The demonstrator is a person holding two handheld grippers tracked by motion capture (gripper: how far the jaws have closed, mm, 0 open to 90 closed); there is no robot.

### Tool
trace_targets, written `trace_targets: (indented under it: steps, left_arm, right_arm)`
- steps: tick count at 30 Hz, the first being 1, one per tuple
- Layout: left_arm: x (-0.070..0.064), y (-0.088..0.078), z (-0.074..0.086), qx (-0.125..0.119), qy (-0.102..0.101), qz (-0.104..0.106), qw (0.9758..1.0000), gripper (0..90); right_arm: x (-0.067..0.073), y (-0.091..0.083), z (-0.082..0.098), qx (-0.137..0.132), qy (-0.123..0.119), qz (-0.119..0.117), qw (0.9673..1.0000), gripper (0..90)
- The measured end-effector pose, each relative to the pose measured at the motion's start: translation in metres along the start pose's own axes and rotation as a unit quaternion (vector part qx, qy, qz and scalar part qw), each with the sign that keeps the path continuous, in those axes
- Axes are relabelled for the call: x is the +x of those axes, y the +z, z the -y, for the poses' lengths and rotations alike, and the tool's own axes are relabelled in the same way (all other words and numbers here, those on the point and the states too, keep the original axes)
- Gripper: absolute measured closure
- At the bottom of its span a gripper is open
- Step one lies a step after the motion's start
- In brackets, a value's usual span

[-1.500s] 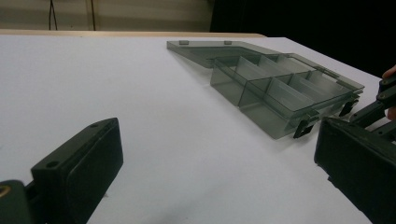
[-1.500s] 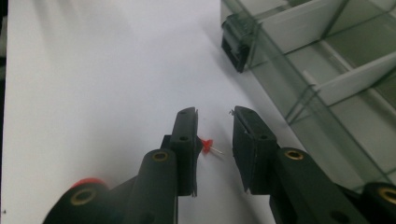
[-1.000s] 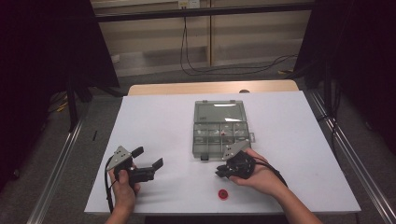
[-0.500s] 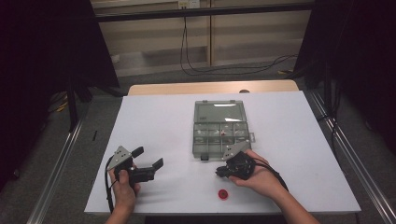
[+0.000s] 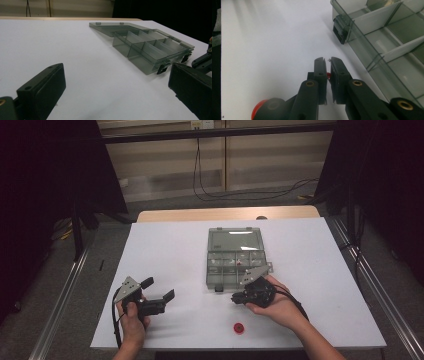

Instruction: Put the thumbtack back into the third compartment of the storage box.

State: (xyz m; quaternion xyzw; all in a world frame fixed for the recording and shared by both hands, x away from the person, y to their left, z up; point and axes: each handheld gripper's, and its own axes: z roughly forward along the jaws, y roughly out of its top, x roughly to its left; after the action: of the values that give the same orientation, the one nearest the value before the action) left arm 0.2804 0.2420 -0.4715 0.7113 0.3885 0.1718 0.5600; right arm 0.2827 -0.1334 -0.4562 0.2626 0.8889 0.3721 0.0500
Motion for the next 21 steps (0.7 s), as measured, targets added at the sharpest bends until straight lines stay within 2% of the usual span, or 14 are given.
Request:
trace_targets:
  steps: [7,21]
  left_arm:
    - [0.0,0.0,0.0,0.001,0.001,-0.001,1.0,1.1]
    - [0.0,0.0,0.0,0.001,0.002,-0.001,1.0,1.1]
  right_arm:
    - [-0.004,-0.006,-0.003,-0.008,0.013,0.004,0.9999,84.2]
    - [-0.009,-0.013,-0.009,-0.021,0.014,0.007,0.9997,84.2]
